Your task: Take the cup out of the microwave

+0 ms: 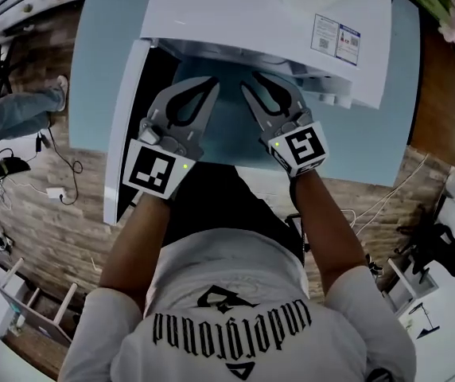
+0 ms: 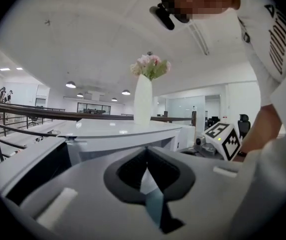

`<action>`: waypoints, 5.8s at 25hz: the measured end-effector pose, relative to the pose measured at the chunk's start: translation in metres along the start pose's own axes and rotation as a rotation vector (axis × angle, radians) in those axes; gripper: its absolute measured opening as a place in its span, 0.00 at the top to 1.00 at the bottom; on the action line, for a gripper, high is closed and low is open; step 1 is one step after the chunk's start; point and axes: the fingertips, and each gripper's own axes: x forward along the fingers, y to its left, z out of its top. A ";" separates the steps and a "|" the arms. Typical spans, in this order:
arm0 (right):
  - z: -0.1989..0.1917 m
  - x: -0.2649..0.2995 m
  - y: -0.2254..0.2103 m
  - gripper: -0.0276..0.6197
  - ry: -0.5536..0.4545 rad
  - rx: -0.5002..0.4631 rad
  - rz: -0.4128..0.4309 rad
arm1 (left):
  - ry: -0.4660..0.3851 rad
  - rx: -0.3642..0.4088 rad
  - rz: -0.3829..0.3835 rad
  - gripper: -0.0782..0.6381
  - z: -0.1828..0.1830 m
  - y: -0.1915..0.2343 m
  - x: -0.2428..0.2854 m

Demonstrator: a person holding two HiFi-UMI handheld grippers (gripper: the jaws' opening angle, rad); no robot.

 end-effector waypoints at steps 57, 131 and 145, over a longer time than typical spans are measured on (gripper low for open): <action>-0.020 0.054 -0.003 0.93 -0.041 0.018 0.055 | 0.017 -0.009 0.044 0.82 -0.042 0.016 0.008; 0.215 -0.108 0.196 0.93 -0.281 -0.104 -0.181 | -0.133 0.152 -0.330 0.82 0.134 -0.058 -0.209; 0.204 -0.150 0.301 0.92 -0.273 -0.096 -0.317 | -0.161 0.104 -0.477 0.82 0.123 -0.069 -0.304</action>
